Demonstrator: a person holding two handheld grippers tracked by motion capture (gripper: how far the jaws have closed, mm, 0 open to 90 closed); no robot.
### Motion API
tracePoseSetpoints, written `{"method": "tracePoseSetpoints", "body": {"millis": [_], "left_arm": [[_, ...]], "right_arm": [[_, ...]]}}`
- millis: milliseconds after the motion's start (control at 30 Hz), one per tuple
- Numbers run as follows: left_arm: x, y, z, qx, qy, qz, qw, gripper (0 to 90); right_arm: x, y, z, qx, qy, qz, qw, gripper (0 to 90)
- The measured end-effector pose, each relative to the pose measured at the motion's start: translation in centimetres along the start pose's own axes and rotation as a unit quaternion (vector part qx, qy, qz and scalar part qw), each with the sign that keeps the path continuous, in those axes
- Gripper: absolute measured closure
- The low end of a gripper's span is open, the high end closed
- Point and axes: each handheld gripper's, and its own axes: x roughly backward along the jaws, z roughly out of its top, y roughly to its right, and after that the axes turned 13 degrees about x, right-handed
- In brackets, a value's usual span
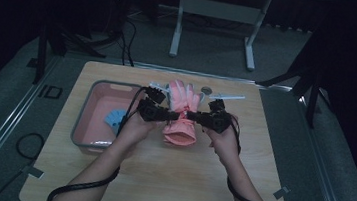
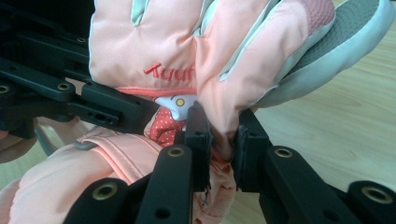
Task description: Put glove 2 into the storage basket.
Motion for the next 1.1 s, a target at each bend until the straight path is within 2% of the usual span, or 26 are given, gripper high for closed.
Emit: {"method": "tracePoseSetpoints", "body": {"millis": [267, 467, 500, 633, 833, 900, 933, 967, 1067, 1100], "left_arm": [[3.4, -1.9, -0.1, 0.008, 0.007, 0.014, 0.9998, 70.7], [6.6, -3.5, -0.1, 0.016, 0.013, 0.03, 0.9993, 70.7], [6.6, -3.5, -0.1, 0.016, 0.013, 0.03, 0.9993, 70.7], [9.0, -4.7, -0.1, 0.023, 0.022, 0.042, 0.9986, 70.7], [11.8, -6.8, -0.9, 0.033, 0.026, 0.057, 0.9975, 70.7], [12.0, -7.1, -1.1, 0.036, 0.027, 0.058, 0.9973, 70.7], [12.8, -8.1, -1.6, 0.043, 0.028, 0.069, 0.9963, 70.7], [13.0, -8.6, -1.8, 0.049, 0.03, 0.072, 0.9957, 70.7], [13.6, -9.9, -2.4, 0.059, 0.029, 0.079, 0.9948, 70.7], [13.6, -9.9, -2.4, 0.059, 0.029, 0.079, 0.9948, 70.6]], "right_arm": [[-1.9, -2.0, 2.4, 0.011, 0.003, 0.022, 0.9997, 78.5], [-3.7, -3.8, 4.5, 0.018, 0.007, 0.043, 0.9989, 78.4], [-3.7, -3.8, 4.5, 0.018, 0.007, 0.043, 0.9989, 78.4], [-5.1, -5.5, 6.3, 0.026, 0.01, 0.054, 0.9982, 78.4], [-7.4, -7.6, 7.9, 0.036, 0.013, 0.074, 0.9966, 78.3], [-7.9, -7.9, 8.0, 0.035, 0.011, 0.079, 0.9962, 78.3], [-8.3, -8.2, 8.2, 0.037, 0.011, 0.081, 0.996, 78.3], [-9.7, -8.9, 8.6, 0.038, 0.006, 0.088, 0.9954, 78.3], [-11.4, -9.7, 8.8, 0.038, 0.001, 0.094, 0.9948, 78.3], [-11.4, -9.7, 8.8, 0.038, 0.001, 0.094, 0.9948, 78.3]]}}
